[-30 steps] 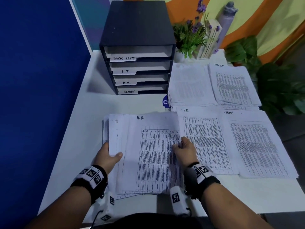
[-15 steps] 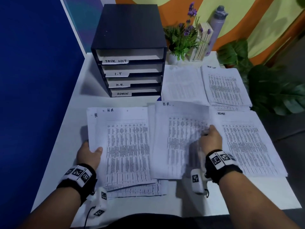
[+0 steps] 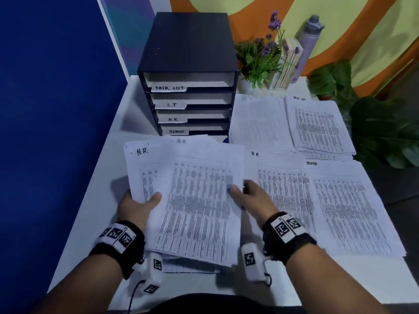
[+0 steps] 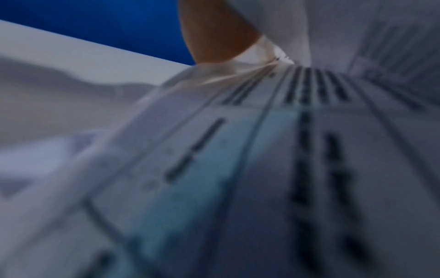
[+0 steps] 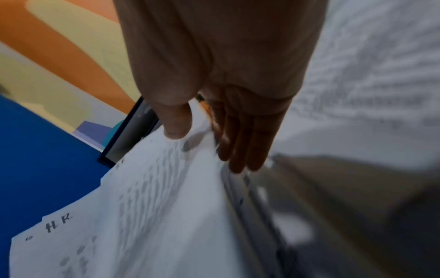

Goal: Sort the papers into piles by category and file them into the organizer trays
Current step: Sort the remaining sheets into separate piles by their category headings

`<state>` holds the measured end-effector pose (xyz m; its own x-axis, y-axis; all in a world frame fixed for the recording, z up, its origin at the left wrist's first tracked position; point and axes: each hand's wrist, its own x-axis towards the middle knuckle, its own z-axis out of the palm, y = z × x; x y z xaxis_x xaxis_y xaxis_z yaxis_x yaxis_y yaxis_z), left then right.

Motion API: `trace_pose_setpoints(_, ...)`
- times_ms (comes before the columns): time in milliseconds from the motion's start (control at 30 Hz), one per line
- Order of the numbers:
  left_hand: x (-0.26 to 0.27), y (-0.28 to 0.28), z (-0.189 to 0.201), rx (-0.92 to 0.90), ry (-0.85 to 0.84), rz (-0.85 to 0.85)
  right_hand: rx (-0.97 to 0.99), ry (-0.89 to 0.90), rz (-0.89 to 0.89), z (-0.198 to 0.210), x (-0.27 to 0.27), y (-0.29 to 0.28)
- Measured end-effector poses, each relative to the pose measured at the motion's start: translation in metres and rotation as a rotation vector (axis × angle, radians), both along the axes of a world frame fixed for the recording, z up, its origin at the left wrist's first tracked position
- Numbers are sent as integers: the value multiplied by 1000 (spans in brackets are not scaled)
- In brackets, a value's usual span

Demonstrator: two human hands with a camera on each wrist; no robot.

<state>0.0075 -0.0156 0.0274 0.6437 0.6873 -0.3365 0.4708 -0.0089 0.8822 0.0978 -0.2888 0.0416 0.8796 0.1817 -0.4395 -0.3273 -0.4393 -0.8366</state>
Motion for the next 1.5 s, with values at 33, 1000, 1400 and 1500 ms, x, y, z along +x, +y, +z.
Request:
trace_pose_setpoints(33, 0, -2, 2, -20, -10, -2, 84, 48, -6, -6, -5, 7)
trace_pose_setpoints(1000, -13, 27, 14, -161, -50, -61, 596, 86, -213, -10, -9, 18)
trace_pose_setpoints(1400, -5, 17, 17, -65, 61, -68, 453, -4, -208, -8, -12, 31)
trace_pose_setpoints(1500, -3, 16, 11, -150, 15, -87, 354, -43, -292, -16, -12, 34)
